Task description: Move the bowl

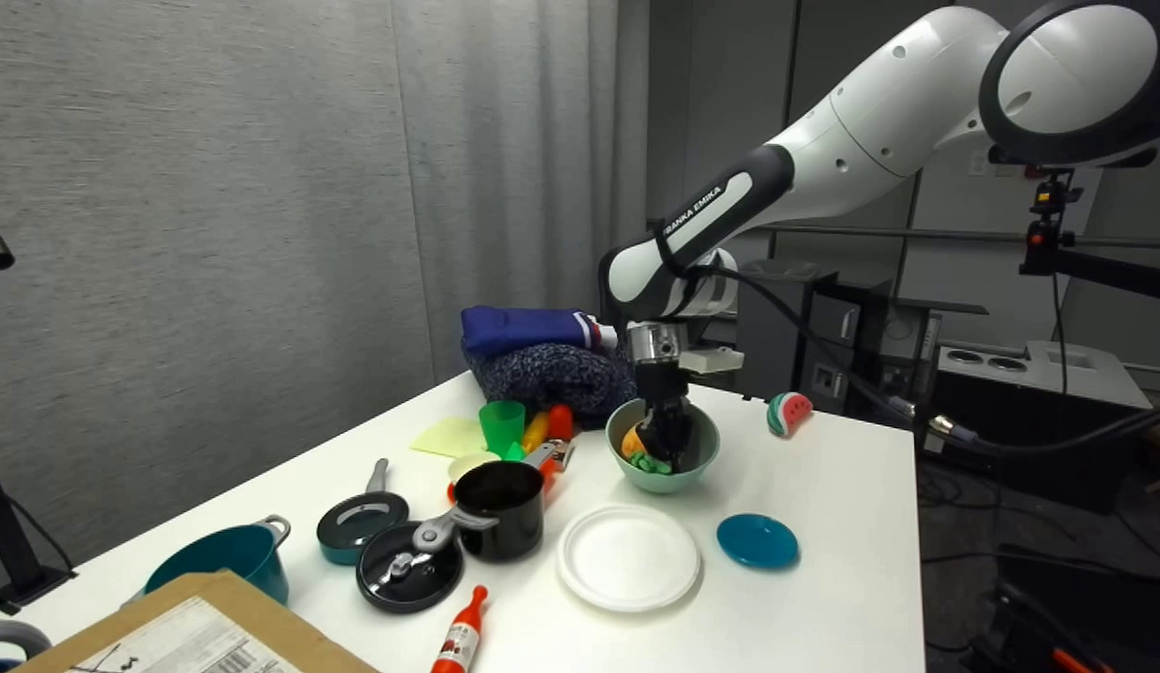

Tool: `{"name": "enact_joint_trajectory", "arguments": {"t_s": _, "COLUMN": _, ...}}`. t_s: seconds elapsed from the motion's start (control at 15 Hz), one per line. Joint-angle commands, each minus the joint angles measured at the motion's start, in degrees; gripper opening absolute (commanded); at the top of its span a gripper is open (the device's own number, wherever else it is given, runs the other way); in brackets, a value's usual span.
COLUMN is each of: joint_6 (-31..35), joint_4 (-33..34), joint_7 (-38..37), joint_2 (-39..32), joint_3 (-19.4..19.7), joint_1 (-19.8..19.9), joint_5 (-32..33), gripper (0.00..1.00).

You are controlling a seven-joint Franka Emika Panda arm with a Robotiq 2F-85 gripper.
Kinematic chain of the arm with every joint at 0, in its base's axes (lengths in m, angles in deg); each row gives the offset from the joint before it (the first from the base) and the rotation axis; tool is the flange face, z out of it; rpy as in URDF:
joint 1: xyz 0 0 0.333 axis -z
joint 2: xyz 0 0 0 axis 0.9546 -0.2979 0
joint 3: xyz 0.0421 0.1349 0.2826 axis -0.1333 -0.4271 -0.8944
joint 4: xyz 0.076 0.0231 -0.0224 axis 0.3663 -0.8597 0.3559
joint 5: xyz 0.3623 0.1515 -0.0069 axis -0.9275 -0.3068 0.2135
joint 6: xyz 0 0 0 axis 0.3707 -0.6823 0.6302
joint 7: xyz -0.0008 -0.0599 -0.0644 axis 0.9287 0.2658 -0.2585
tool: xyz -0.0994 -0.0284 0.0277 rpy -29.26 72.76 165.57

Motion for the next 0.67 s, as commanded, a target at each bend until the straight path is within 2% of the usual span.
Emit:
{"name": "enact_joint_trajectory", "arguments": {"t_s": 0.0, "joint_6": -4.5, "joint_4": 3.6, "joint_7": 3.8, "joint_2": -2.7, "joint_3": -1.7, "joint_1": -1.2, "joint_5": -0.7, "gripper": 0.00}}
{"name": "enact_joint_trajectory", "arguments": {"t_s": 0.13, "joint_6": -4.0, "joint_4": 3.2, "joint_7": 3.4, "joint_2": -2.0, "joint_3": -1.7, "joint_1": -2.5, "joint_5": -0.1, "gripper": 0.00}}
{"name": "enact_joint_trajectory", "arguments": {"t_s": 0.33, "joint_6": 1.6, "joint_4": 0.6, "joint_7": 0.9, "joint_2": 1.4, "joint_3": 0.2, "joint_1": -4.8, "joint_5": 2.1, "gripper": 0.00}}
{"name": "enact_joint_trajectory", "arguments": {"t_s": 0.6, "joint_6": 6.9, "joint_4": -1.8, "joint_7": -0.8, "joint_2": 5.8, "joint_3": 1.8, "joint_1": -5.9, "joint_5": 4.5, "gripper": 0.00}}
